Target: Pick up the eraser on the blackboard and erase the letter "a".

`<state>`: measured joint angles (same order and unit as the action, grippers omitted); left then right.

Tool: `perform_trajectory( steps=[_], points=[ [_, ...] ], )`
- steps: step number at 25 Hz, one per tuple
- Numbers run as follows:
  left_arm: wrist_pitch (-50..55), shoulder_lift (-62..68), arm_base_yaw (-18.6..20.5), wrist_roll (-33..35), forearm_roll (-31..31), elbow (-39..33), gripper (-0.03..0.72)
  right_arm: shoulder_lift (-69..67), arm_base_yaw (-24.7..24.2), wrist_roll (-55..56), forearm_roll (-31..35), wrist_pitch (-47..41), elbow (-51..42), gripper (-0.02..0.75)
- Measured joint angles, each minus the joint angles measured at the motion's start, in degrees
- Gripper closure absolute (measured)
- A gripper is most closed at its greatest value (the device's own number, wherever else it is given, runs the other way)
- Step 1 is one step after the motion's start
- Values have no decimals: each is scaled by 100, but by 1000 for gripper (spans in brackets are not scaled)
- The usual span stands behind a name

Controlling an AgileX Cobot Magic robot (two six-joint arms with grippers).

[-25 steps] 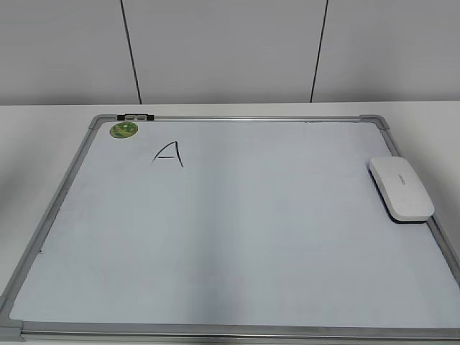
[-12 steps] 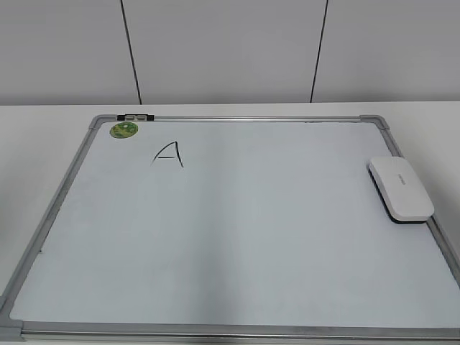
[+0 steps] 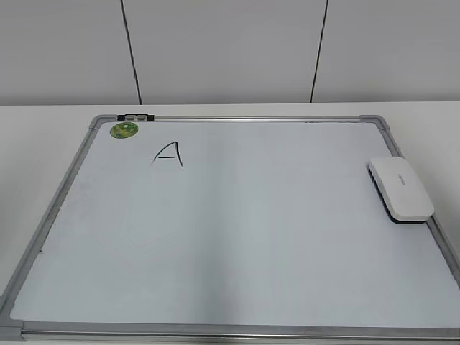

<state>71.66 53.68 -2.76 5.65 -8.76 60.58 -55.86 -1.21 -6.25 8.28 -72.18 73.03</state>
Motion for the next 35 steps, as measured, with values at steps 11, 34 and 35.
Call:
perform_trajectory(
  steps=[11,34,35],
  points=[
    [8,-1167,-60,-26,-31,-936,279,843,0,26,139,0,-846,147],
    [-209,-3231,-60,-38,-161,-2832,279,3836,343,426,-981,81,-3668,149],
    [-249,-3275,-60,-38,-161,-2889,279,3983,343,431,-993,172,-3715,150]
  ],
)
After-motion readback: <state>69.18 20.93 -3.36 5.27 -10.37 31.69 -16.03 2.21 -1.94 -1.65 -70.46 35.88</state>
